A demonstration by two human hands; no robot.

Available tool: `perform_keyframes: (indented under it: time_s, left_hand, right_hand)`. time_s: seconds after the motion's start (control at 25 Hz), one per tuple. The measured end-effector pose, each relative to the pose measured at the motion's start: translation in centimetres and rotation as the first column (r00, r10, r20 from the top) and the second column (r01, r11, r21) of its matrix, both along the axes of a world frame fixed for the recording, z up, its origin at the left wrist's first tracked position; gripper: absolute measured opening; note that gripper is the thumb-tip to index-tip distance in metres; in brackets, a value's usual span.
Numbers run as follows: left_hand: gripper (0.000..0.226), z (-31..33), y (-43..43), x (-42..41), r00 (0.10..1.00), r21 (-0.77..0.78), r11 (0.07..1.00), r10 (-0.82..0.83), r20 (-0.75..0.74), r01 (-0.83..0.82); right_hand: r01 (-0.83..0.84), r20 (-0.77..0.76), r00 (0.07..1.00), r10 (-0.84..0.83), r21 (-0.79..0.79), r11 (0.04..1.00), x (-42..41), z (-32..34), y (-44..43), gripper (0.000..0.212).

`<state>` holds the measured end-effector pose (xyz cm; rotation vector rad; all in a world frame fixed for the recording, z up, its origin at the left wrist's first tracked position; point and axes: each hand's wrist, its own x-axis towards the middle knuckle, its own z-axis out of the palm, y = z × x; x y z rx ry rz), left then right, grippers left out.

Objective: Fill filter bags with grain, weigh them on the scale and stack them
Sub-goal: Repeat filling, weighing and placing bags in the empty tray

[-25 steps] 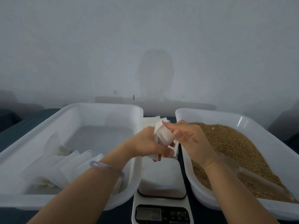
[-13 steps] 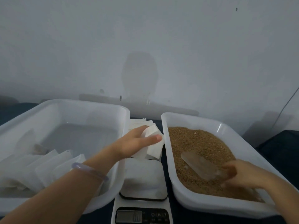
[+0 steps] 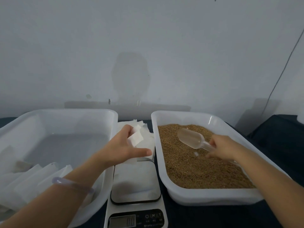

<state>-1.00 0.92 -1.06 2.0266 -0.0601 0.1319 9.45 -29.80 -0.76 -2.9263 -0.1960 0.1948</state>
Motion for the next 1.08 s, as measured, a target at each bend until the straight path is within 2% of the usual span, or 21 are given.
perform_keyframes:
  time_s: [0.16, 0.36, 0.56, 0.84, 1.08]
  left_hand:
    - [0.067, -0.3, 0.1, 0.1, 1.0, -0.015, 1.0, -0.009, 0.021, 0.009]
    - [0.064, -0.6, 0.2, 0.4, 0.999, -0.027, 1.0, 0.01, 0.03, -0.009]
    - [0.06, -0.8, 0.2, 0.6, 1.0, -0.014, 1.0, 0.001, 0.03, 0.0]
    - [0.057, -0.5, -0.1, 0.5, 1.0, 0.01, 1.0, 0.014, 0.022, -0.014]
    - [0.056, -0.3, -0.2, 0.5, 1.0, -0.019, 1.0, 0.008, 0.022, -0.008]
  right_hand:
    - [-0.042, -0.053, 0.998, 0.046, 0.066, 0.997, 0.9, -1.1, 1.8, 0.031]
    - [-0.174, -0.142, 0.973, 0.181, 0.056, 0.983, 0.8, -2.2, 2.0, 0.032]
    - [-0.24, -0.192, 0.951, 0.241, 0.025, 0.97, 0.1, -1.0, -0.2, 0.028]
    - [-0.313, -0.14, 0.944, 0.3, -0.086, 0.946, -1.5, -1.0, -2.3, 0.022]
    - [-0.356, -0.062, 0.934, 0.353, -0.051, 0.933, -2.5, -1.2, -3.0, 0.022]
